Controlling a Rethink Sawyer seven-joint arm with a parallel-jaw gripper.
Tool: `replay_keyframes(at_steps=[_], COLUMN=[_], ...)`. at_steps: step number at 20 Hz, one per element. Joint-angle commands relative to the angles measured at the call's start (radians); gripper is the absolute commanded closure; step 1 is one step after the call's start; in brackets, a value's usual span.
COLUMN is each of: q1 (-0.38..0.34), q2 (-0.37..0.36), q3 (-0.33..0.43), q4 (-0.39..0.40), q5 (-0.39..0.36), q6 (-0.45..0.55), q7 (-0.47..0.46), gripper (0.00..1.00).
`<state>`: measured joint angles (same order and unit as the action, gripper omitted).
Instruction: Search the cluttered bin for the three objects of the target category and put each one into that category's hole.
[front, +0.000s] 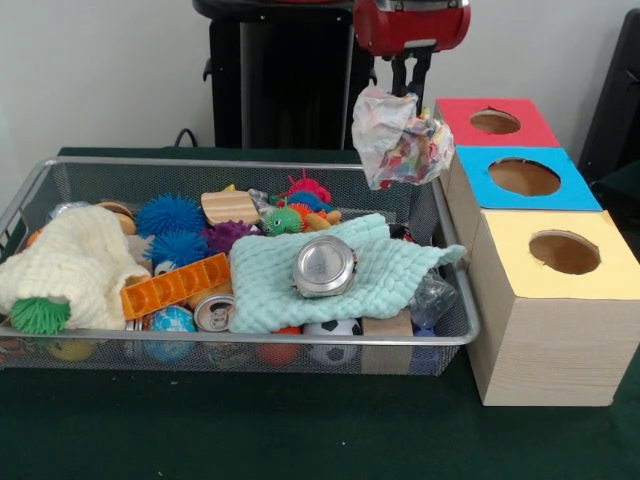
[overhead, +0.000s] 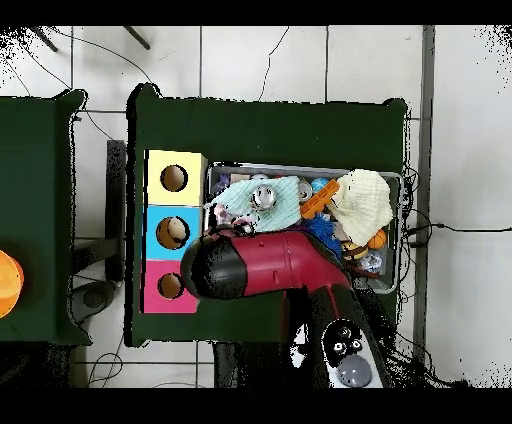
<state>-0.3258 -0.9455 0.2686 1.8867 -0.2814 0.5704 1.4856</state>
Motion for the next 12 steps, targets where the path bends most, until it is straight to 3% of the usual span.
replay_keyframes(at_steps=[1, 12], q1=[0.079, 0.147], q2=[0.011, 0.005], q3=[-0.063, -0.126], q4=[-0.141, -0.177], q5=[0.050, 0.114], q6=[0.160, 0.207], q7=[0.255, 0.244], gripper=[1.00, 1.00])
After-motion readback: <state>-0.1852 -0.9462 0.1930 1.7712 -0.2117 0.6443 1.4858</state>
